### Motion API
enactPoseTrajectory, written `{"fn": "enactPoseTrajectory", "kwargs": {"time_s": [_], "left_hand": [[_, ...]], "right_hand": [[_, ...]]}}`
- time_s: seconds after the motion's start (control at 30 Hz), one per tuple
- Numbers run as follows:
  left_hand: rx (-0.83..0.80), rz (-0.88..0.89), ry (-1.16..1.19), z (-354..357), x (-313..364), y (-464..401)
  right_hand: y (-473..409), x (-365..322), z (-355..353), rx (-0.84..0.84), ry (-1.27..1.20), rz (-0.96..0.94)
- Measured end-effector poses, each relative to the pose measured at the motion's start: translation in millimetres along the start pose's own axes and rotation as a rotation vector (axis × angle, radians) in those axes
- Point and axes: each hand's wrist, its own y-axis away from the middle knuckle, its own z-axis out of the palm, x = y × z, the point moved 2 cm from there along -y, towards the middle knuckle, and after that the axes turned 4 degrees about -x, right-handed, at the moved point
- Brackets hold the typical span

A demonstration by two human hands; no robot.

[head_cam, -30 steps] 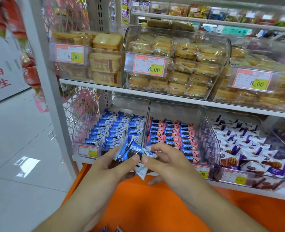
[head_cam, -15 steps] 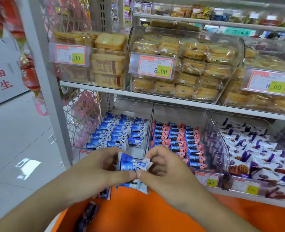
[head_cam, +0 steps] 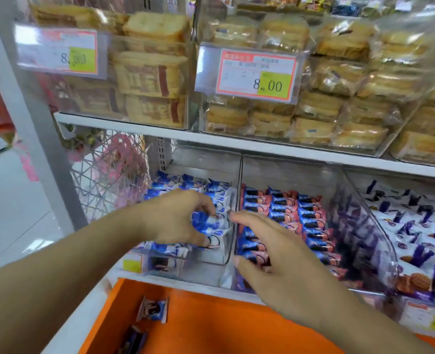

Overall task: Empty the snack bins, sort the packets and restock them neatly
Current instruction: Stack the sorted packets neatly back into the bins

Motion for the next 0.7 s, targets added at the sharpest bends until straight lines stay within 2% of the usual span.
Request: {"fn": "enactPoseTrajectory", "kwargs": {"time_s": [0.1, 0.23, 0.5, 0.7], "left_hand": [[-0.011, 0.018, -0.084, 22.8, -3.4, -21.3], [0.075, 0.031, -0.148, 39.9, -13.8, -33.8], [0.23, 0.016, -0.141, 42.4, -16.7, -26.1], [0.193, -0.001, -0.261, 43.2, -15.2, -25.5]], "right_hand": [[-1.2, 7.6, 3.3, 0.032, 0.008, -0.023], [-2.7, 14.0, 7.5, 0.045, 0.022, -0.039], [-2.3, 12.8, 9.6, 0.065, -0.002, -0.046], [-1.8, 13.2, 11.3, 0.065, 0.003, -0.035]]}}
